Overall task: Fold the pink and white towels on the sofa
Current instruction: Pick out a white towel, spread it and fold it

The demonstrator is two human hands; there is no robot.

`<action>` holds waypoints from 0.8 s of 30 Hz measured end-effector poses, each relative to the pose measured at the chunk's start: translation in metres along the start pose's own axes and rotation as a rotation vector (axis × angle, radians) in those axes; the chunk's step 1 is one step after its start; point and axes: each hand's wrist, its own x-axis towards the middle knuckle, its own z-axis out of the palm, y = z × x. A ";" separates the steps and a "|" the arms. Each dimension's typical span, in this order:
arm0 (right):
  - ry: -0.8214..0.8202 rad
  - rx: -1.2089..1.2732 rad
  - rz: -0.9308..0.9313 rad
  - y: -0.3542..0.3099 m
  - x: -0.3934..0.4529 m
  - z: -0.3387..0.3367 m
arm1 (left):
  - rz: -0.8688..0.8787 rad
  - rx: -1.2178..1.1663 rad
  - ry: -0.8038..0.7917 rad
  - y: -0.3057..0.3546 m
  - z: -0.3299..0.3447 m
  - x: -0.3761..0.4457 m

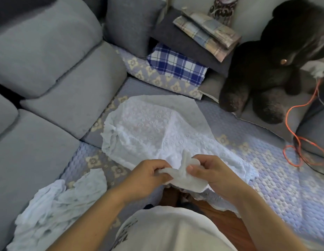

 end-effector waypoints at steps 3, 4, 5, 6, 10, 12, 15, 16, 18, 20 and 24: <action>0.032 0.035 -0.071 -0.018 0.000 0.007 | 0.017 -0.004 0.004 0.006 -0.008 0.001; 0.061 0.059 -0.075 -0.026 -0.001 0.008 | 0.015 -0.021 0.024 0.007 -0.011 0.001; 0.096 0.068 -0.080 -0.033 0.000 0.007 | 0.015 -0.034 0.043 0.007 -0.014 0.001; 0.120 0.071 -0.091 -0.038 0.000 0.006 | 0.018 -0.036 0.059 0.006 -0.016 -0.001; 0.102 0.055 -0.085 -0.046 0.002 0.010 | 0.056 0.073 0.073 0.002 -0.023 -0.006; 0.117 0.034 -0.065 -0.043 0.001 0.014 | 0.106 0.141 0.062 0.004 -0.022 -0.006; 0.164 0.023 -0.051 -0.043 0.004 0.026 | 0.131 0.097 0.072 0.004 -0.024 -0.009; 0.176 0.023 -0.046 -0.043 0.005 0.028 | 0.103 0.059 0.063 0.004 -0.024 -0.010; 0.196 0.020 -0.037 -0.043 0.009 0.032 | 0.065 0.014 0.042 0.002 -0.023 -0.010; 0.223 0.031 -0.037 -0.042 0.010 0.033 | 0.070 0.033 0.050 0.000 -0.019 -0.010; 0.267 0.014 -0.054 -0.042 0.011 0.035 | 0.114 0.125 0.140 -0.003 -0.013 -0.013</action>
